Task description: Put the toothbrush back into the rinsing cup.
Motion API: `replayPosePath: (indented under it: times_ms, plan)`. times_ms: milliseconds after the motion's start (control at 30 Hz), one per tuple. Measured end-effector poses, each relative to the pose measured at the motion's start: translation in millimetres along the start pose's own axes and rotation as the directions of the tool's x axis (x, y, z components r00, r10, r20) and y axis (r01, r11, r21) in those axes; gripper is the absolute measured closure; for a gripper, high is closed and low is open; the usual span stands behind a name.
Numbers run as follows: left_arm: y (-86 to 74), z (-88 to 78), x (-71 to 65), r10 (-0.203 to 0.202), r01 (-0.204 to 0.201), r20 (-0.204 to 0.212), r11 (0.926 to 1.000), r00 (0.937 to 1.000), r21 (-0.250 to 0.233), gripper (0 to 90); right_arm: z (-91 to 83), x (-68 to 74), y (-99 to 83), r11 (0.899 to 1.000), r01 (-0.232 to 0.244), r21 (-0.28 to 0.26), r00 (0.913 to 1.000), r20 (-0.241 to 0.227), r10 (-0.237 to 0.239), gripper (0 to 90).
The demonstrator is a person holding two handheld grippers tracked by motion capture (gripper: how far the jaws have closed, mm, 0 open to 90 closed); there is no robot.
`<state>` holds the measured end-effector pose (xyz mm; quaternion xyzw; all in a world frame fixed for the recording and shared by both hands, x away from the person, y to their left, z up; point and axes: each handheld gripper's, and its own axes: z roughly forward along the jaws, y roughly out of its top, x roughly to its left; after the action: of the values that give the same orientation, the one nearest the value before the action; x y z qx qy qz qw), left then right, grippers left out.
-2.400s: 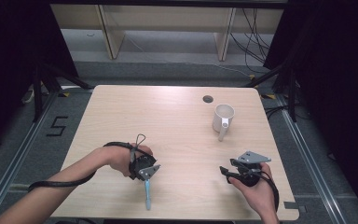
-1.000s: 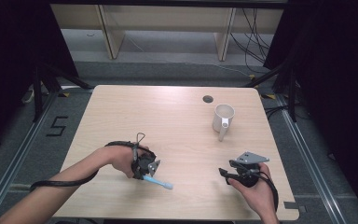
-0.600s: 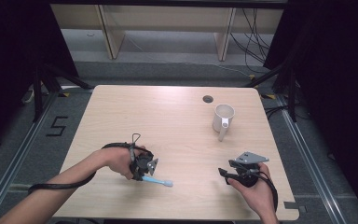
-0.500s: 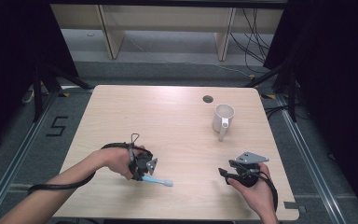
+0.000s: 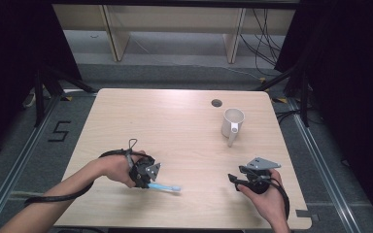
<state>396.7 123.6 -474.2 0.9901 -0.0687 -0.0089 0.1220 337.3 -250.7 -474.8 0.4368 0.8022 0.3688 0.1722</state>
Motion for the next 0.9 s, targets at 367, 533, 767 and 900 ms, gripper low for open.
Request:
replayPosePath:
  times_ms: [367,533,767,900]
  plan:
    - [-3.9,-14.0,-2.2,-0.013,0.01,-0.032,0.9971,0.9994,-0.076,78.6,-0.6,-1.3,-0.2,1.0,0.013,-0.007,0.9999,0.005,-0.013,46.2]
    - [-7.6,-23.0,-4.2,-0.005,-0.001,-0.051,0.9936,0.9987,-0.113,78.6,-1.2,-3.3,0.9,0.999,0.033,-0.017,0.9994,0.01,-0.033,46.2]
    - [-10.6,-27.3,-7.4,-0.004,-0.006,-0.072,0.9897,0.9974,-0.143,78.7,-1.0,-1.3,0.3,1.0,0.006,-0.025,1.0,0.002,-0.006,46.5]
    - [-11.4,-29.7,-8.4,-0.011,-0.003,-0.081,0.9862,0.9967,-0.166,78.7,-0.5,-2.0,0.0,0.999,0.014,-0.029,0.9999,0.006,-0.014,46.4]
